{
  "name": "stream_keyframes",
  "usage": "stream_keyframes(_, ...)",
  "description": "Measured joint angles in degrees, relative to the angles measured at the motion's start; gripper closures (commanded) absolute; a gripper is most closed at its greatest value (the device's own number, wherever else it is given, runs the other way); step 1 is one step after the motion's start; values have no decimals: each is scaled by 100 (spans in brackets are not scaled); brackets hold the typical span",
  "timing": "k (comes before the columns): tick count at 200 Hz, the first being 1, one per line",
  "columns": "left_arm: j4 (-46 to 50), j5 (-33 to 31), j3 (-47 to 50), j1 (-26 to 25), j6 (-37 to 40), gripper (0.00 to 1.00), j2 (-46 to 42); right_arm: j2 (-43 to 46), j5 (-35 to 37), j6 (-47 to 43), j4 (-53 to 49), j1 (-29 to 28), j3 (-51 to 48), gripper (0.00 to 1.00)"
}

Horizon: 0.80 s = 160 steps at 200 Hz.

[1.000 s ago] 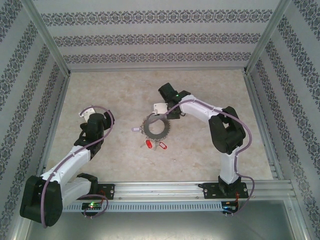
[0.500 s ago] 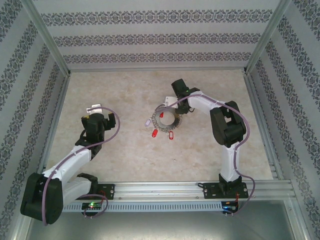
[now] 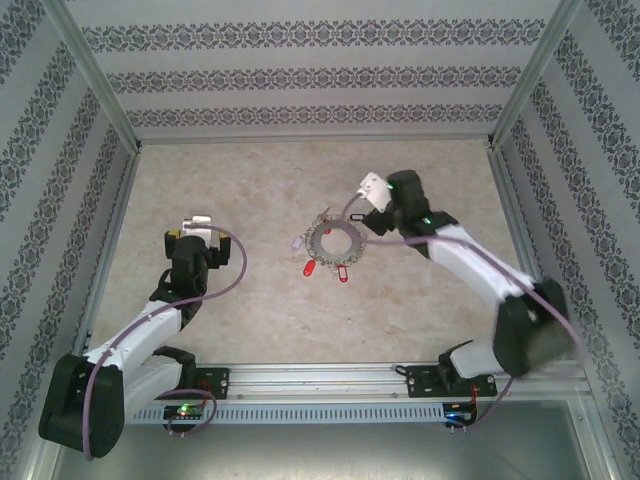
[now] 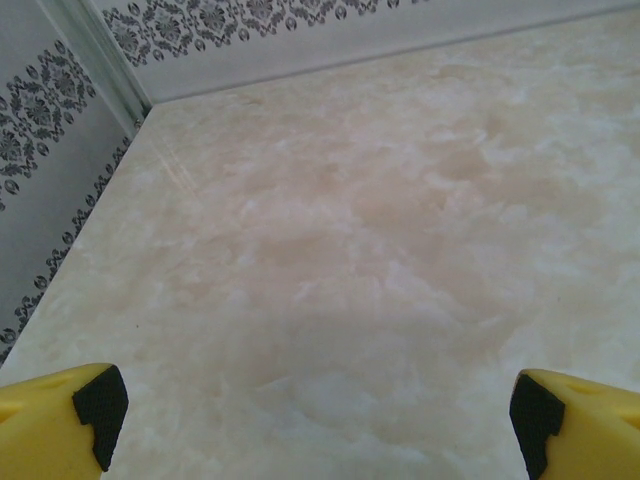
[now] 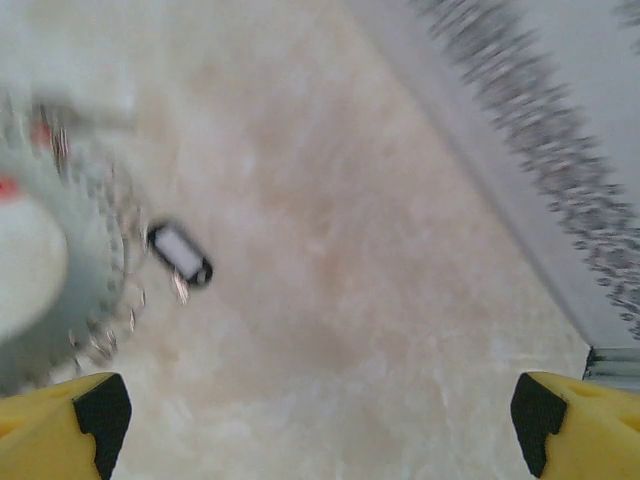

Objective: Put the keys on the keyring

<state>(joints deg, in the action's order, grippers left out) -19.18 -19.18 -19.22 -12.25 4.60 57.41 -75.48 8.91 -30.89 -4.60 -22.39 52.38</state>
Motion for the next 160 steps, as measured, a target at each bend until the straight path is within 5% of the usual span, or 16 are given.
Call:
stream_keyframes(32, -680, 57, 160, 0, 186, 1, 382, 1552, -192, 1499, 1740, 452, -1906, 2)
stream_keyframes(68, -1563, 190, 365, 11, 162, 1, 1202, 1698, -190, 2485, 2859, 1029, -3486, 2)
stream_keyframes(160, -3307, 953, 114, 901, -177, 1, 3141, -1108, -240, 2977, 6483, 1971, -3969, 2)
